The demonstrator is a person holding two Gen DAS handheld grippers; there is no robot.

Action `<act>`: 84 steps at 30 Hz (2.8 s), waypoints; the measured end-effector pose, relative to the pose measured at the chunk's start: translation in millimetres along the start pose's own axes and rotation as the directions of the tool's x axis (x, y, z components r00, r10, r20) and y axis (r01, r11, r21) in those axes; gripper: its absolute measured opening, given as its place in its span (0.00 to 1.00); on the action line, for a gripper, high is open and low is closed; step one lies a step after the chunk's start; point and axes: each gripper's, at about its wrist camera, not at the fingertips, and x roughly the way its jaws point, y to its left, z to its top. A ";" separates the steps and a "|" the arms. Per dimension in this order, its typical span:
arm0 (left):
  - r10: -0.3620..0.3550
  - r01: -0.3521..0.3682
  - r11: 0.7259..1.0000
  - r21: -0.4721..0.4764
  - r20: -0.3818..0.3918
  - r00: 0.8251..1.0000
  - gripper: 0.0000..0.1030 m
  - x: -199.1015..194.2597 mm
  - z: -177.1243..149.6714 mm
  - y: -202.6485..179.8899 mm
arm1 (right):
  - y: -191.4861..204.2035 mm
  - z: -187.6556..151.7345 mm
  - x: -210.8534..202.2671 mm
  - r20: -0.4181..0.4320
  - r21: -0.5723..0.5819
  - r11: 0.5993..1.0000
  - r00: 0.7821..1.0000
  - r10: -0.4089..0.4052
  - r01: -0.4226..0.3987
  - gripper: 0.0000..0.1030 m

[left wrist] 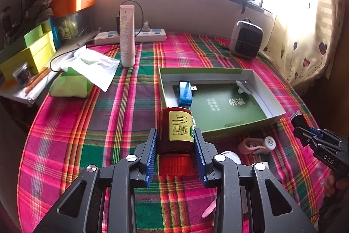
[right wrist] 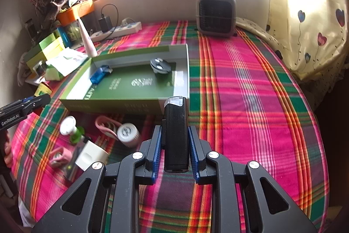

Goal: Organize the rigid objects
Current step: 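Carry the red-capped bottle and the black device over the green box with both grippers, then lower the bottle and black device into the green box and open both grippers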

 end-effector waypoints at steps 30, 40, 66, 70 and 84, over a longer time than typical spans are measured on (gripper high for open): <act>-0.110 0.115 0.991 0.068 -0.075 0.991 0.30 73.2 48.6 -43.0 | 44.0 75.8 74.4 -0.066 -0.106 0.985 0.990 0.127 -0.133 0.24; -0.101 0.112 0.990 0.081 -0.125 0.987 0.30 105.1 53.3 -42.5 | 44.3 87.7 101.3 -0.107 -0.106 0.982 0.984 0.144 -0.155 0.24; -0.082 0.100 0.989 0.109 -0.160 0.984 0.30 126.8 53.9 -48.3 | 39.1 89.3 130.4 -0.145 -0.134 0.985 0.986 0.084 -0.104 0.24; -0.058 0.076 0.991 0.110 -0.158 0.986 0.30 129.8 54.2 -47.1 | 37.8 89.1 132.6 -0.146 -0.131 0.986 0.986 0.081 -0.101 0.24; -0.040 0.058 0.992 0.113 -0.151 0.988 0.30 131.4 55.7 -46.4 | 37.1 88.8 132.0 -0.132 -0.123 0.988 0.988 0.077 -0.093 0.24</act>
